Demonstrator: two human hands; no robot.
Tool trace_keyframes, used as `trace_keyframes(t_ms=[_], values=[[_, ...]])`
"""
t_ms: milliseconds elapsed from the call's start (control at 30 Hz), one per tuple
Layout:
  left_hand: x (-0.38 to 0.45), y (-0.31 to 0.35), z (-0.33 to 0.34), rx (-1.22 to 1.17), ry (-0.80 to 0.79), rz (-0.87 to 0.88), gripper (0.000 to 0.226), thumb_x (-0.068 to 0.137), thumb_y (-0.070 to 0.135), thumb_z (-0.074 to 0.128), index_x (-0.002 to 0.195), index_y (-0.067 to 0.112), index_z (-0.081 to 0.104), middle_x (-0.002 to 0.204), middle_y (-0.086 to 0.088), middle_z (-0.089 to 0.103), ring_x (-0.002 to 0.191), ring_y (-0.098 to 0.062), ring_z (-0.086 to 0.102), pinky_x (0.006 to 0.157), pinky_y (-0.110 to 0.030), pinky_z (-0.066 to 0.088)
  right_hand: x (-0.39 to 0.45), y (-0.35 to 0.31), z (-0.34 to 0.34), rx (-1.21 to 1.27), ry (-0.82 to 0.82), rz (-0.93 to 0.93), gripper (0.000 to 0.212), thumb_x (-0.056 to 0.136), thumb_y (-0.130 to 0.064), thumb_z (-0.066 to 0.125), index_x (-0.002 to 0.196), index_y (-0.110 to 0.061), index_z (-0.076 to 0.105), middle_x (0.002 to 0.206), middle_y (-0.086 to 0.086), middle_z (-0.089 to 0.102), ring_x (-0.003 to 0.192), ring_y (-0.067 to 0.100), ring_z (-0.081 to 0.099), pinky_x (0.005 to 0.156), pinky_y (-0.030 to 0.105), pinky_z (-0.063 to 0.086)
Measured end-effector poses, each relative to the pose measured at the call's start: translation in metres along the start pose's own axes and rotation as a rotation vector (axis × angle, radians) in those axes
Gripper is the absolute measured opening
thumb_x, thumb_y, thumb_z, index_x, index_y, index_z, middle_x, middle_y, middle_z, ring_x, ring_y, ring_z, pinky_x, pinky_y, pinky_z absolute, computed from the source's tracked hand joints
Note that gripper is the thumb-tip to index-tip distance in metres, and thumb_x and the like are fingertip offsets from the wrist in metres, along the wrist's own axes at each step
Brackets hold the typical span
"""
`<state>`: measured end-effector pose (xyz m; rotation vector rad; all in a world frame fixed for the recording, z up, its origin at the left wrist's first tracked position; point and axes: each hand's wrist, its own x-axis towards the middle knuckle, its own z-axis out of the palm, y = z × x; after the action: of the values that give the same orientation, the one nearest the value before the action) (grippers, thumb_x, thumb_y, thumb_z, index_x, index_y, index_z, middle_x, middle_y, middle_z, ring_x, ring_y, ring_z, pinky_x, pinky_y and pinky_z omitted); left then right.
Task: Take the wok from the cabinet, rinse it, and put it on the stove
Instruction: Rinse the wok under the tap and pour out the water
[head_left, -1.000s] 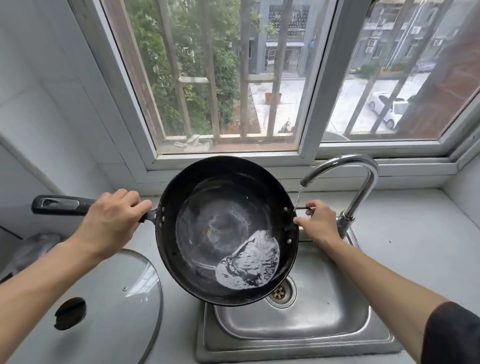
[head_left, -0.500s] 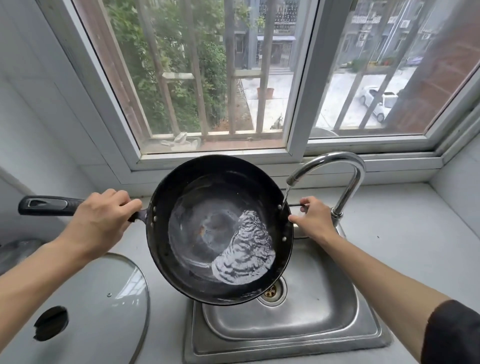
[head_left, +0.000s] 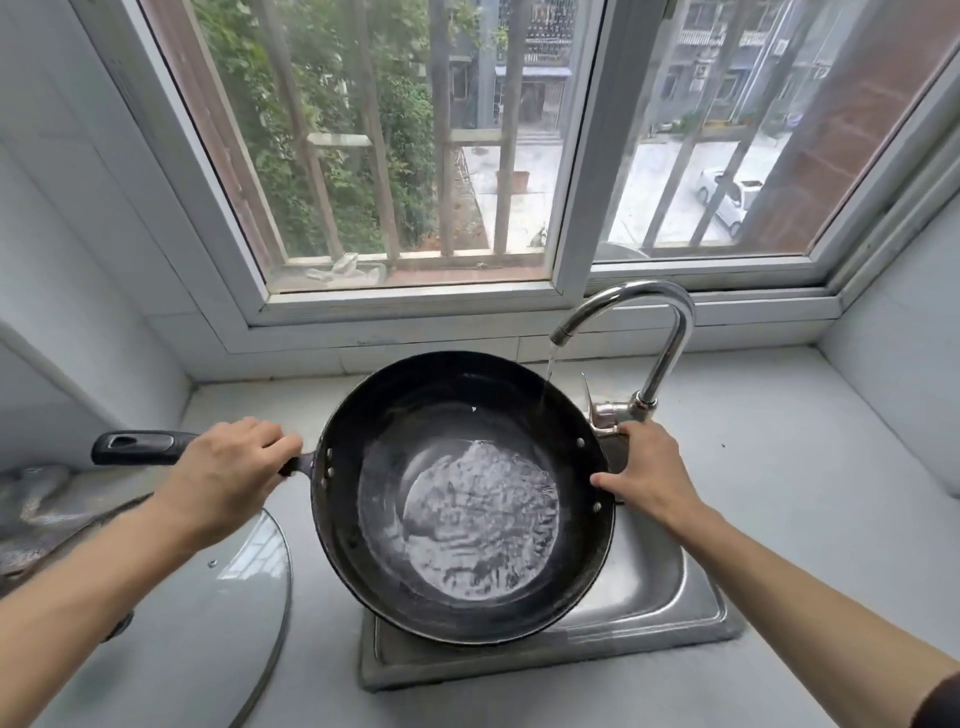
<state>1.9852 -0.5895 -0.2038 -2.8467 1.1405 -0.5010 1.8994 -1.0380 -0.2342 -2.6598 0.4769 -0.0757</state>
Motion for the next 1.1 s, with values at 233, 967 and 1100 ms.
trace_keyframes(t_ms=[233,967,1100], values=[[-0.006,0.019,0.013,-0.096,-0.023,0.066,0.043,0.049,0.008,0.091,0.075,0.015,0.059,0.067,-0.001,0.056,0.055,-0.029,0.055,0.046,-0.033,0.046,-0.019,0.016,-0.016,-0.086,-0.102,0.110,0.052,0.059,-0.028,0.082,0.105,-0.011,0.063,0.110,0.010,0.047,0.102,0.026,0.050,0.086,0.030,0.045],[0.006,0.059,0.061,-0.338,-0.064,0.093,0.034,0.061,0.014,0.089,0.080,0.020,0.062,0.073,0.008,0.059,0.064,-0.019,0.057,0.051,-0.030,0.048,-0.018,0.020,-0.100,-0.364,-0.223,0.204,0.048,0.062,-0.027,0.079,0.100,-0.001,0.067,0.097,0.013,0.069,0.092,0.027,0.062,0.072,0.034,0.057],[0.009,0.070,0.072,-0.413,-0.063,0.099,0.035,0.063,0.013,0.088,0.086,0.021,0.063,0.076,0.008,0.061,0.067,-0.017,0.057,0.053,-0.030,0.050,-0.018,0.013,-0.117,-0.412,-0.242,0.241,0.035,0.062,-0.029,0.082,0.077,-0.009,0.058,0.076,0.006,0.060,0.070,0.021,0.055,0.047,0.025,0.044]])
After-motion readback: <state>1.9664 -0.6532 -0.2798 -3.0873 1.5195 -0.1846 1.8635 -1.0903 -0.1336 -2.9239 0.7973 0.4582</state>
